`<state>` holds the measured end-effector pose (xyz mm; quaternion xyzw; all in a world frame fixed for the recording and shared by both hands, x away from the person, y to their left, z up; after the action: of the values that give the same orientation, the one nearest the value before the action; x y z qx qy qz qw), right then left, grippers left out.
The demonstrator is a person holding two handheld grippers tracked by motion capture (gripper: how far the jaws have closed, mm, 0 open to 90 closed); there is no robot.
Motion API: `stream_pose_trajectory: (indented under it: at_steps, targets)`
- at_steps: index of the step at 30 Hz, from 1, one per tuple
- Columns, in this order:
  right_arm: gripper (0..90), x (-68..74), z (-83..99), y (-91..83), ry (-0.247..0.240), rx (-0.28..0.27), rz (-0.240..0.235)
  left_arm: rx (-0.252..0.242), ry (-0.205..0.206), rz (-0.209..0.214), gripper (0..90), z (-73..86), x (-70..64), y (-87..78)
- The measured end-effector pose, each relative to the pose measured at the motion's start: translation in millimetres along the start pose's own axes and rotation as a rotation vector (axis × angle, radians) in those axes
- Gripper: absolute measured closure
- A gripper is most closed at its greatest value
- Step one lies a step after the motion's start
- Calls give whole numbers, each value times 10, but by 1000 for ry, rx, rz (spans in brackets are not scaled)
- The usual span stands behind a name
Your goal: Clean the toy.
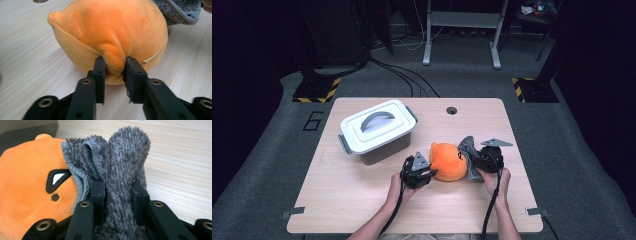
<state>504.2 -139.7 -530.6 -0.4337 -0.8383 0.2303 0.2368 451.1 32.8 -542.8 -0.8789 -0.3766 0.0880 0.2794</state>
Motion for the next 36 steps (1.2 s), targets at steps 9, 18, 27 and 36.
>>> stream_pose_trajectory:
  at_steps: [9,18,27,36]
  targets:
    - [690,330,-342,-218,-71,-80,-39,19,-102,18,792,-62,23,-12]
    - [689,973,-460,-45,-221,-34,-94,36,-131,14,791,-113,14,-8]
    - [692,1043,-373,147,-263,17,-55,38,-142,19,792,-102,14,2]
    - [693,898,-350,42,-235,-3,-51,31,-146,18,792,-104,16,8]
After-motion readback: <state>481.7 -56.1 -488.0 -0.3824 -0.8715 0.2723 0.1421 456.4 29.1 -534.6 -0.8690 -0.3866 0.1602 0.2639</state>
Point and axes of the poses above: each handheld gripper's, and its own axes: y roughly forward along the jaws, z roughly out of its underside, x roughly to its left, the point moved 10 cm from there along y, roughly forward along the jaws, and after that the axes turned 7 degrees about -z, right-handed, at the moved point
